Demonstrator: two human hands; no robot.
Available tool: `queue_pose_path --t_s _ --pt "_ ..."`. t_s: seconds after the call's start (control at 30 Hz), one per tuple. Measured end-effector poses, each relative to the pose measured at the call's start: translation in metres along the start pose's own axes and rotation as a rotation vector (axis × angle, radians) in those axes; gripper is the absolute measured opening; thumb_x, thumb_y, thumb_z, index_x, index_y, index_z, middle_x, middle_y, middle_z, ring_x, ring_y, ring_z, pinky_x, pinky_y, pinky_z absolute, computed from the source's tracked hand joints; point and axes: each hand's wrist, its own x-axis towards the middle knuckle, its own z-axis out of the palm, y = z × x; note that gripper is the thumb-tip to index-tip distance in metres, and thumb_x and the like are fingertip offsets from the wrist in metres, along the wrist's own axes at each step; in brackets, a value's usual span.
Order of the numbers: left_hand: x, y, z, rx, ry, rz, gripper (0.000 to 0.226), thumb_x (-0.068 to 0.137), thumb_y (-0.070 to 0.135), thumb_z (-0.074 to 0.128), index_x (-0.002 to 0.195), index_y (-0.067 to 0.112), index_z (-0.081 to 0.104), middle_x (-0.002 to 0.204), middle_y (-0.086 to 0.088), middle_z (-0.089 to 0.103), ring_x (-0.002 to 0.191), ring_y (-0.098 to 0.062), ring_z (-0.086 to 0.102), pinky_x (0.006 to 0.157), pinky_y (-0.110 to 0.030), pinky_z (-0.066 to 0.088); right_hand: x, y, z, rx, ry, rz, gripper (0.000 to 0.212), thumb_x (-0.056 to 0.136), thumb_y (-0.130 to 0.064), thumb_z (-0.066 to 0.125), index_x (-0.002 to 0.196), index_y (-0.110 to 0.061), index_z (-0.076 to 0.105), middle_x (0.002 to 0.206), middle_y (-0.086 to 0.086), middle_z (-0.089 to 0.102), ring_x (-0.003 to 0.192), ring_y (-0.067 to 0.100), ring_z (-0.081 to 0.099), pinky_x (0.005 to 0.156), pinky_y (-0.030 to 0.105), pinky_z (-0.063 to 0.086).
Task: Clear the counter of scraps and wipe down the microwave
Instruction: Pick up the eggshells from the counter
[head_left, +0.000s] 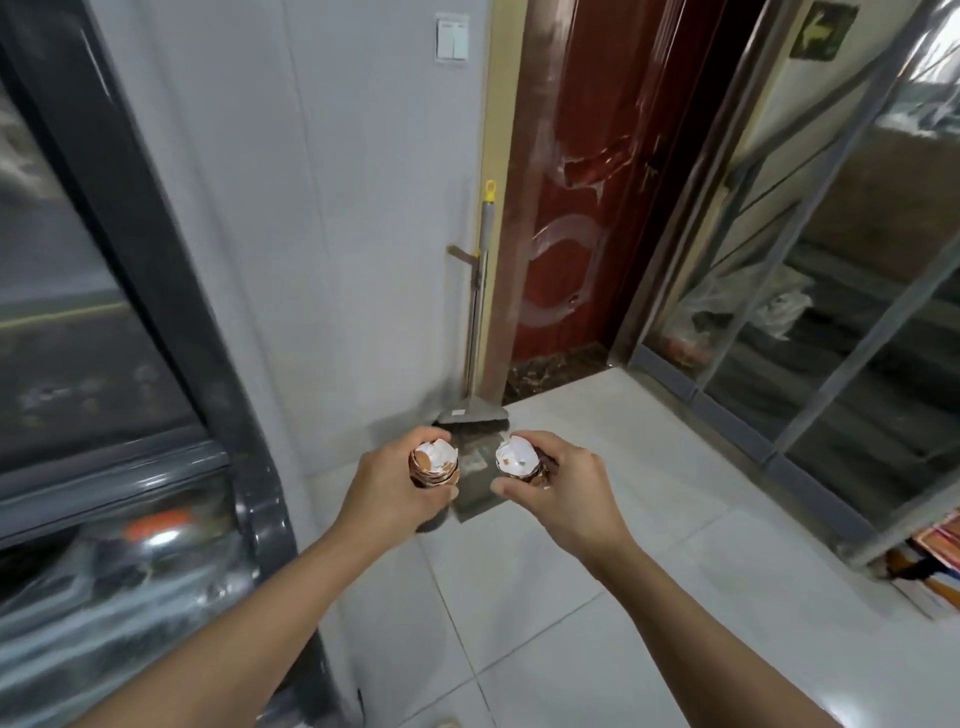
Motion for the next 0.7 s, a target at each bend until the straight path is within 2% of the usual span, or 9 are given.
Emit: queue_pose_path --t_s 0.1,0.2,0.3,0.47,0.53,0.6,0.67,0.7 --pt "0.055 -0.01 0.009 -0.005 0.021 -0.038 0.046 0.064 0.014 0.081 0.102 0.033 0.063 0.09 0.01 0.068 0.083 -0.011 0.062 0.075 -0.022 0.048 0.061 0.017 0.002 -0.024 -0.03 0.001 0.044 0.065 -0.021 0.084 0.106 -0.025 0.068 0.097 -0.011 0.07 0.091 0.006 0.065 0.084 0.027 0.053" --pt "0.106 -0.021 0.014 -0.021 0.035 -0.058 0.047 0.063 0.011 0.082 0.096 0.038 0.061 0.089 0.01 0.068 0.081 -0.009 0.061 0.074 -0.021 0.047 0.116 0.032 0.006 -0.056 -0.049 -0.018 0.045 0.065 -0.024 0.084 0.107 -0.025 0.068 0.098 -0.011 0.07 0.091 0.004 0.063 0.084 0.023 0.052" --pt "0.149 -0.03 0.017 -0.033 0.055 -0.092 0.049 0.062 0.009 0.082 0.09 0.042 0.059 0.087 0.013 0.068 0.08 -0.004 0.062 0.075 -0.016 0.044 0.162 0.044 0.009 -0.082 -0.082 -0.03 0.045 0.066 -0.028 0.083 0.107 -0.024 0.067 0.098 -0.013 0.069 0.089 0.002 0.062 0.079 0.016 0.051" --pt "0.21 -0.044 0.026 -0.023 0.11 -0.156 0.047 0.061 0.01 0.082 0.087 0.042 0.061 0.081 0.016 0.068 0.08 -0.005 0.063 0.075 -0.021 0.049 0.239 0.062 0.015 -0.072 -0.155 -0.068 0.041 0.066 -0.025 0.083 0.104 -0.023 0.068 0.091 -0.016 0.066 0.079 -0.01 0.057 0.069 0.002 0.041" --pt "0.234 -0.049 0.032 -0.017 0.138 -0.18 0.045 0.062 0.01 0.081 0.089 0.04 0.061 0.084 0.014 0.068 0.082 -0.007 0.064 0.075 -0.021 0.049 0.273 0.072 0.018 -0.061 -0.195 -0.074 0.042 0.066 -0.024 0.084 0.105 -0.022 0.068 0.09 -0.015 0.066 0.08 -0.008 0.057 0.069 0.004 0.041" --pt "0.259 -0.055 0.04 -0.001 0.169 -0.205 0.045 0.064 0.011 0.08 0.089 0.042 0.059 0.085 0.015 0.068 0.081 -0.001 0.063 0.073 -0.014 0.047 0.309 0.083 0.022 -0.057 -0.251 -0.083 0.043 0.066 -0.024 0.084 0.106 -0.023 0.068 0.089 -0.015 0.066 0.08 -0.003 0.059 0.071 0.008 0.045" --pt "0.284 -0.06 0.049 0.006 0.222 -0.245 0.047 0.065 0.012 0.079 0.088 0.046 0.056 0.085 0.023 0.065 0.079 0.005 0.061 0.07 -0.008 0.043 0.345 0.095 0.026 -0.044 -0.305 -0.093 0.043 0.066 -0.025 0.084 0.106 -0.025 0.067 0.09 -0.016 0.067 0.082 0.0 0.061 0.075 0.015 0.049" --pt "0.296 -0.062 0.054 0.01 0.258 -0.276 0.046 0.065 0.013 0.079 0.088 0.046 0.056 0.087 0.028 0.063 0.078 0.005 0.061 0.071 -0.009 0.044 0.363 0.102 0.028 -0.026 -0.343 -0.094 0.043 0.066 -0.025 0.084 0.106 -0.025 0.067 0.091 -0.016 0.067 0.084 0.001 0.061 0.077 0.017 0.05"
